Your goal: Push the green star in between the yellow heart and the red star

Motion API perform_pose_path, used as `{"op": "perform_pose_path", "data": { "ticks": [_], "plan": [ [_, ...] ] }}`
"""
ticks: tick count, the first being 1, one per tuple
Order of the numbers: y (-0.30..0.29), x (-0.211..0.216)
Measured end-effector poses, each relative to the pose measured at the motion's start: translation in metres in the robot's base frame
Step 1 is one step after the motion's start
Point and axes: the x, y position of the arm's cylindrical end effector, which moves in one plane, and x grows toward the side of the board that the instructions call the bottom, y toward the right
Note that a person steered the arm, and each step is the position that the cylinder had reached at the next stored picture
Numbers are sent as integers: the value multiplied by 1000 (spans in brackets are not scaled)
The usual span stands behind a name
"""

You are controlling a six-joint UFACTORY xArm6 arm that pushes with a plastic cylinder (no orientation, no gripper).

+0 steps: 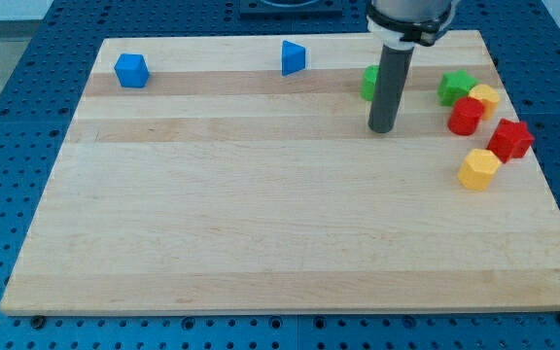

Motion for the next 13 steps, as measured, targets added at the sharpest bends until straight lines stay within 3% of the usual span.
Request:
{"op": "perform_pose_path", "data": {
  "ticks": [1,2,5,6,9,11,13],
  "plan": [
    [-4,-18],
    [-2,-77],
    [-24,-92],
    [7,-115],
    [61,-118],
    [44,-105],
    [94,-87]
  ]
}}
